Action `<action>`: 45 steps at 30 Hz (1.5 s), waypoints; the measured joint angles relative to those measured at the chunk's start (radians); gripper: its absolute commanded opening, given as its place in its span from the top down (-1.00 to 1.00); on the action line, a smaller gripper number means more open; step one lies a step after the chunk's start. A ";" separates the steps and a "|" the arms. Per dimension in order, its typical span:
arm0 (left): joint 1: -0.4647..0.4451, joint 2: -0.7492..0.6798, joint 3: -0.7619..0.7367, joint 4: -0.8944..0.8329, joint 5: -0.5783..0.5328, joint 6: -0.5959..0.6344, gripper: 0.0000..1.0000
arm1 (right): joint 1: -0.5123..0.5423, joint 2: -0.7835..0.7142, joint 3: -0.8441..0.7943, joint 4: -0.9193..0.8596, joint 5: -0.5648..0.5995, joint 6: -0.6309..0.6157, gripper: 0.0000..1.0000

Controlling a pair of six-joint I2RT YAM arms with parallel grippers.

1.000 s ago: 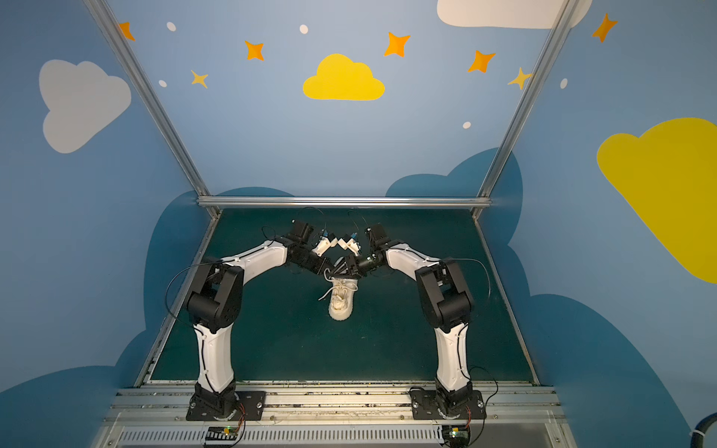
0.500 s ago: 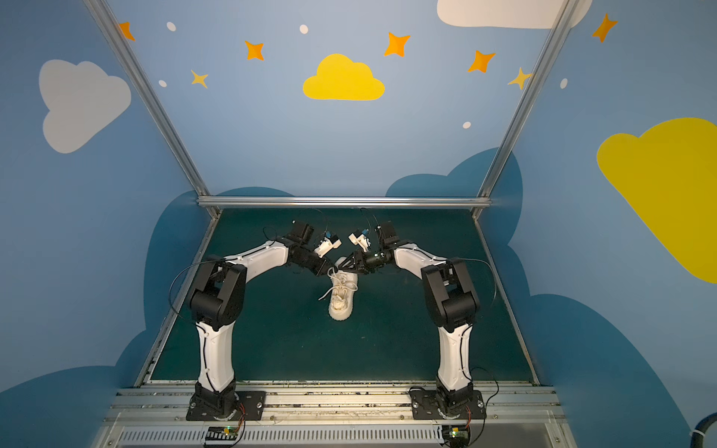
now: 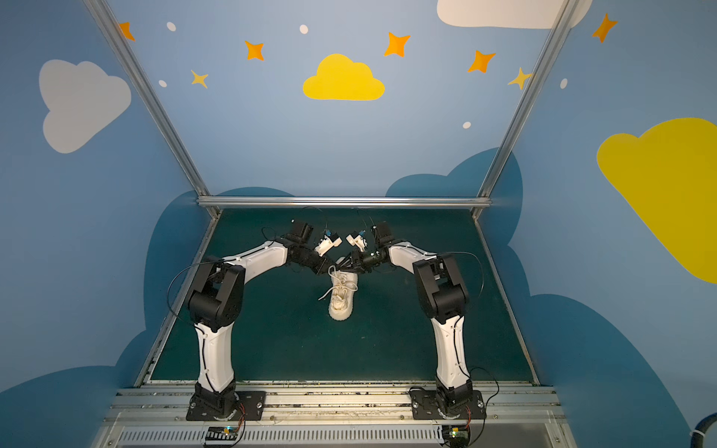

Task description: Tie the shoes

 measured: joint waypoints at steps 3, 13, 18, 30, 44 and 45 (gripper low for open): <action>0.000 -0.016 -0.023 0.008 0.001 0.000 0.82 | 0.000 0.012 0.004 0.002 -0.005 0.006 0.80; 0.008 -0.061 -0.073 0.029 -0.016 -0.004 0.26 | 0.000 0.018 -0.013 0.027 -0.011 0.023 1.00; 0.037 -0.128 -0.105 0.041 -0.026 -0.045 0.07 | 0.000 0.017 -0.053 0.038 -0.002 0.027 1.00; 0.150 -0.386 -0.400 0.165 -0.043 -0.398 -0.32 | 0.001 -0.048 -0.093 0.091 0.037 0.053 1.00; -0.013 -0.525 -0.705 0.554 -0.113 -0.803 -0.44 | 0.002 -0.061 -0.129 0.120 0.053 0.060 1.00; -0.022 -0.511 -0.705 0.584 -0.118 -0.821 -0.44 | 0.002 -0.063 -0.131 0.122 0.054 0.061 1.00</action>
